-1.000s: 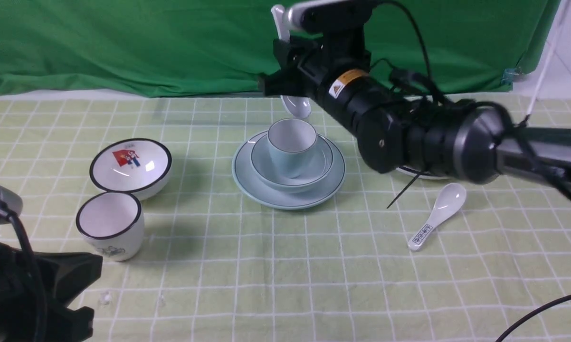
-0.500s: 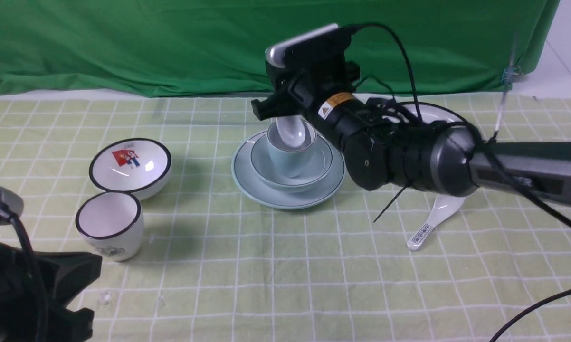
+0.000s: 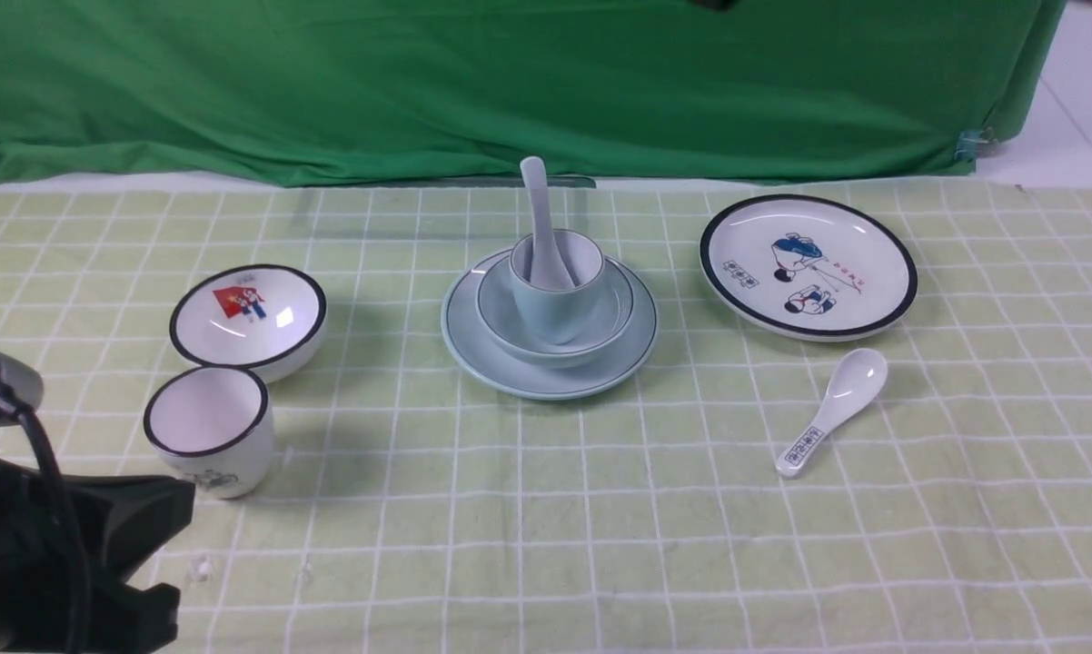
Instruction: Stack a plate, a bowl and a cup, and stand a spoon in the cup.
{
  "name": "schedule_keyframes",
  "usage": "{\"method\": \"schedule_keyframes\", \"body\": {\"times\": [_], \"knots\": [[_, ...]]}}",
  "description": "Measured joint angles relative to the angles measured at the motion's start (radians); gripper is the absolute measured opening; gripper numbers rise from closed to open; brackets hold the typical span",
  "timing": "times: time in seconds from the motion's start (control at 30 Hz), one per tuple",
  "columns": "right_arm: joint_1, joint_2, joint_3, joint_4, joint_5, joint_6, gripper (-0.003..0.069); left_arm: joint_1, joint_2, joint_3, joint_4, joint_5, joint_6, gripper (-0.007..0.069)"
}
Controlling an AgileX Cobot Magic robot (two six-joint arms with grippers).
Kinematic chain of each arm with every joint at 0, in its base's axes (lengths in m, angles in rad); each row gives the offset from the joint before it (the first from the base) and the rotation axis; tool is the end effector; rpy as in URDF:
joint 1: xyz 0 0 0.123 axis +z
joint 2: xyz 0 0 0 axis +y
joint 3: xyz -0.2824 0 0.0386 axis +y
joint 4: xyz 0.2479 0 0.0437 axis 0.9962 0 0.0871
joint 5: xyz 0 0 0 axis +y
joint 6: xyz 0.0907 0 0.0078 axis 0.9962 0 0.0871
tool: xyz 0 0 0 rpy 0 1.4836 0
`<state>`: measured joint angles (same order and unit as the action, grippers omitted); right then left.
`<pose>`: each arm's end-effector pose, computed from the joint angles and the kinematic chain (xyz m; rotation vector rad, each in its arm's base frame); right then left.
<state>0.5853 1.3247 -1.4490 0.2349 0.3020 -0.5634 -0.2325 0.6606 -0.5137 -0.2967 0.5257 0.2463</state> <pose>0.2463 0.1708 0.4728 -0.7865 1.4607 0.2447 0.1217 -0.0426 0.2853 0.3219 2.1208 -0.3006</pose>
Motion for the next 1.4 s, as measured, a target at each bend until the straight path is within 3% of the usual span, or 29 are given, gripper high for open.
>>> {"method": "schedule_keyframes", "body": {"times": [0.1, 0.27, 0.4, 0.57, 0.8, 1.1, 1.2, 1.4], "knots": [[-0.014, -0.133, 0.070, -0.044, 0.132, 0.086, 0.0014, 0.000, 0.000, 0.000, 0.000, 0.000, 0.002, -0.0008], [-0.018, -0.321, 0.350, -0.068, 0.144, 0.132, 0.0013, 0.000, 0.000, 0.000, 0.000, 0.000, 0.006, -0.0008], [-0.018, -0.535, 0.730, 0.011, -0.066, 0.225, 0.0013, 0.000, 0.000, 0.000, 0.000, 0.000, 0.006, -0.0008], [-0.018, -0.692, 1.020, 0.047, -0.319, 0.308, 0.0014, 0.000, 0.000, 0.000, 0.000, 0.000, 0.006, -0.0008], [-0.018, -0.807, 1.306, 0.047, -0.589, 0.195, 0.0011, 0.000, 0.000, 0.000, 0.000, 0.000, 0.006, -0.0008], [-0.025, -1.004, 1.452, 0.053, -0.712, 0.141, 0.0010, 0.000, 0.000, 0.000, 0.000, 0.000, 0.006, -0.0008], [-0.065, -1.062, 1.455, 0.019, -0.656, 0.137, 0.0010, 0.000, 0.000, 0.000, 0.000, 0.000, 0.006, -0.0008], [-0.341, -1.267, 1.457, -0.116, -0.445, 0.342, 0.0011, 0.000, 0.000, 0.000, 0.031, 0.000, 0.006, -0.0008]]}}
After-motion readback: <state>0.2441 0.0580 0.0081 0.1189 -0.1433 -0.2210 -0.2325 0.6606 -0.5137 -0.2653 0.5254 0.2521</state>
